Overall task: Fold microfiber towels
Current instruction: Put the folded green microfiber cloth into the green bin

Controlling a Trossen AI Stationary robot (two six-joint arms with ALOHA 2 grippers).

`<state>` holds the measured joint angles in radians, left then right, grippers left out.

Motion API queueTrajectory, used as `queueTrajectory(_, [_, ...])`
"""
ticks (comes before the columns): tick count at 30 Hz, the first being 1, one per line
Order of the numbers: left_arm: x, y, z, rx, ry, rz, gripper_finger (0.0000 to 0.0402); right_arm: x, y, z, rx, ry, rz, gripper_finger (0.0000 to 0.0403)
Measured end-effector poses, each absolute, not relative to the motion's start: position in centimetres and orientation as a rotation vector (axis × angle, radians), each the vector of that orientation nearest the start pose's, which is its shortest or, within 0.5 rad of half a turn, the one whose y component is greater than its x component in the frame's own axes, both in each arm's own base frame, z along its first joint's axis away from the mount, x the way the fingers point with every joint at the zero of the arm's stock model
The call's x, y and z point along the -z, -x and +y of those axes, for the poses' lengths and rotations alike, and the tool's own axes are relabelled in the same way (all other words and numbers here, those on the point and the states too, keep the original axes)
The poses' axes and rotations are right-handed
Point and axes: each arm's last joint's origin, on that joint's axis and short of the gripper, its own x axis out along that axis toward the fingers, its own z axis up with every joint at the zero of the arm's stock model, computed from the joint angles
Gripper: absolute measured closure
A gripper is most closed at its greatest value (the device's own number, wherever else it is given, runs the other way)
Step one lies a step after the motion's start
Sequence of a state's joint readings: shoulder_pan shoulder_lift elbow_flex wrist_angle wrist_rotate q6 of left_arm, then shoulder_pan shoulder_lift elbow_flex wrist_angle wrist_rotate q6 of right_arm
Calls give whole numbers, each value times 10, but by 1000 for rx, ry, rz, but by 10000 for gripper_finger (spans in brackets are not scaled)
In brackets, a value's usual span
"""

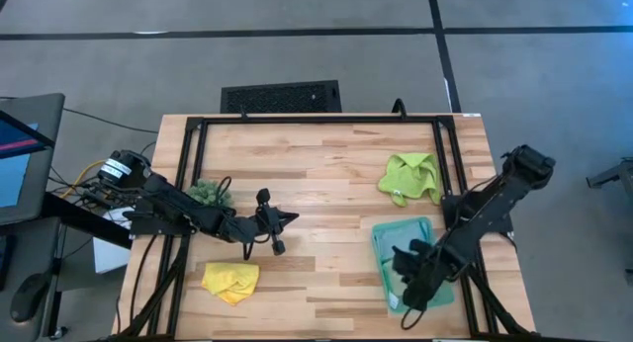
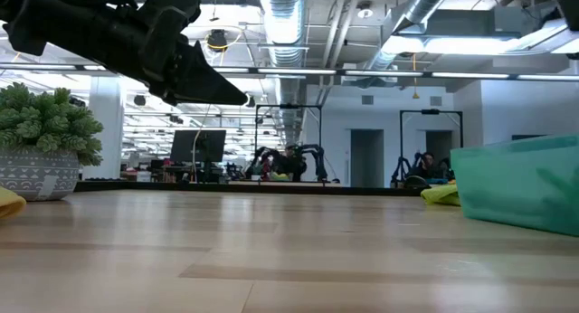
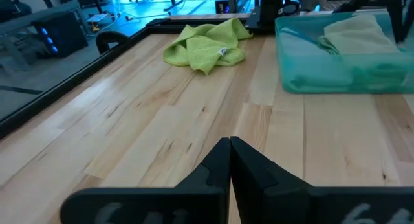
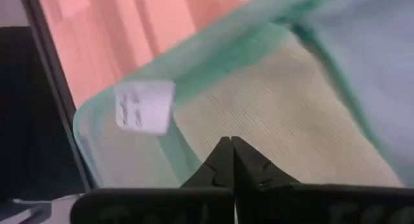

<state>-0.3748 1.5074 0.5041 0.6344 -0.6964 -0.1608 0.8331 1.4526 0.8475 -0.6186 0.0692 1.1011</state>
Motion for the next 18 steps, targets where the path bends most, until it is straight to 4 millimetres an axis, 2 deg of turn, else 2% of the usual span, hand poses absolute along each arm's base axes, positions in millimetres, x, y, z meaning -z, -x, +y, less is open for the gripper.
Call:
queueTrajectory(5, [-160, -258, -81, -341, -43, 295, 401, -149, -192, 187, 24, -300, 1343, 393])
queueTrajectory(8, [-161, -256, -84, -371, -59, 281, 401, -136, -207, 183, 0, -240, 1347, 393])
queueTrajectory(12, [-166, -250, -92, -415, -96, 257, 401, -127, -237, 171, -60, -226, 1249, 393])
queueTrajectory(18, [-176, -235, -107, -439, -140, 239, 402, -124, -281, 133, -104, -143, 1047, 393])
